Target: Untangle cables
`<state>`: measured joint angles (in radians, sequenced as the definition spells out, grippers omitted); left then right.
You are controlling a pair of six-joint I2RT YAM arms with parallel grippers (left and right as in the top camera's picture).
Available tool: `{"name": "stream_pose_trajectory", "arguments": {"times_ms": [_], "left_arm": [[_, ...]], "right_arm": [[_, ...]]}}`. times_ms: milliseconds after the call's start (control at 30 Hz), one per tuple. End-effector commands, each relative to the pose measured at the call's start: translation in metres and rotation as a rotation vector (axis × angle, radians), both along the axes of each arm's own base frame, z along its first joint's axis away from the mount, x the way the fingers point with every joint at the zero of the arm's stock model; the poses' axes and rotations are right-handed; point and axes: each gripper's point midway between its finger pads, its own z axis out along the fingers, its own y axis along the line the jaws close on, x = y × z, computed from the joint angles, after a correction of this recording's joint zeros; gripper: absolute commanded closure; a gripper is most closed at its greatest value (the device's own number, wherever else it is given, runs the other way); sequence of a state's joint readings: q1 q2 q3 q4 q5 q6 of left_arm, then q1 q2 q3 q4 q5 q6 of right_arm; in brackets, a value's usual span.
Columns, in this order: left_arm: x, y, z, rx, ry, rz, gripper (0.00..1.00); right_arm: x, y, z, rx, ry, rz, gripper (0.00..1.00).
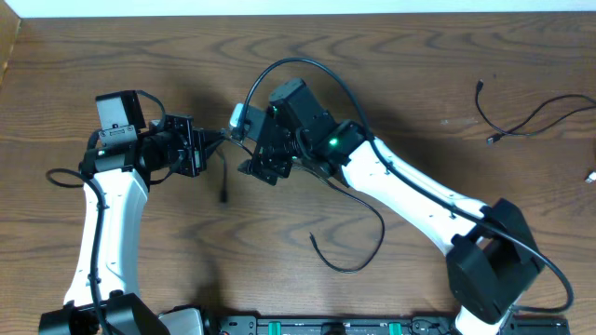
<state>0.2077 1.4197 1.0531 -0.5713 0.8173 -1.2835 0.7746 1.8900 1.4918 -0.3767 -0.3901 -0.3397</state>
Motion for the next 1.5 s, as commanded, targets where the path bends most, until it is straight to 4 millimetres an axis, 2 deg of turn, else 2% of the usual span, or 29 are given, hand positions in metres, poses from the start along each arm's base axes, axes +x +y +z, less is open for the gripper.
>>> {"name": "stream_pose_trajectory", "arguments": {"times_ms": [0,67,200,300,333,367,533,700,800,933,1067,1267,1367,1467], "left_arm": [[-0.005,-0.012,0.014,-0.082,-0.027,-0.047,0.92],[-0.006,-0.012,0.017,-0.080,-0.038,-0.047,0.93],[-0.007,-0.012,0.022,-0.071,-0.055,-0.045,0.93],[-0.005,-0.005,0.018,-0.024,-0.055,-0.026,0.93],[-0.003,0.001,0.013,0.026,-0.060,-0.016,0.93],[-0.002,0.004,0.010,0.048,-0.056,-0.007,0.93],[-0.006,0.045,-0.019,0.328,0.007,0.072,0.91],[-0.019,0.070,-0.035,0.513,0.068,0.062,0.42],[-0.029,0.080,-0.042,0.598,0.105,0.041,0.27],[-0.041,0.091,-0.049,0.686,0.148,-0.005,0.22],[-0.055,0.095,-0.055,0.733,0.199,-0.050,0.20],[-0.071,0.094,-0.060,0.743,0.251,-0.107,0.20],[-0.076,0.093,-0.061,0.737,0.271,-0.116,0.20],[-0.079,0.092,-0.062,0.738,0.278,-0.129,0.20]], "right_arm": [[0.005,0.003,-0.007,-0.011,0.008,-0.030,0.17],[0.006,0.003,-0.006,-0.010,0.000,-0.034,0.24],[0.017,-0.003,-0.007,-0.026,-0.006,-0.110,0.59],[0.022,-0.007,-0.009,-0.036,-0.010,-0.144,0.83],[0.023,-0.008,-0.009,-0.037,-0.007,-0.148,0.96],[0.024,-0.008,-0.009,-0.037,-0.005,-0.154,0.99],[0.042,-0.020,-0.008,-0.081,-0.063,-0.259,0.99],[0.064,-0.039,0.005,-0.118,-0.160,-0.391,0.99],[0.082,-0.055,0.023,-0.117,-0.234,-0.496,0.99],[0.102,-0.078,0.057,-0.083,-0.323,-0.612,0.99],[0.128,-0.111,0.102,-0.018,-0.439,-0.767,0.99],[0.172,-0.185,0.179,0.081,-0.701,-1.062,0.99],[0.186,-0.229,0.203,0.073,-0.807,-1.191,0.99],[0.193,-0.278,0.218,0.019,-0.884,-1.326,0.99]]}}
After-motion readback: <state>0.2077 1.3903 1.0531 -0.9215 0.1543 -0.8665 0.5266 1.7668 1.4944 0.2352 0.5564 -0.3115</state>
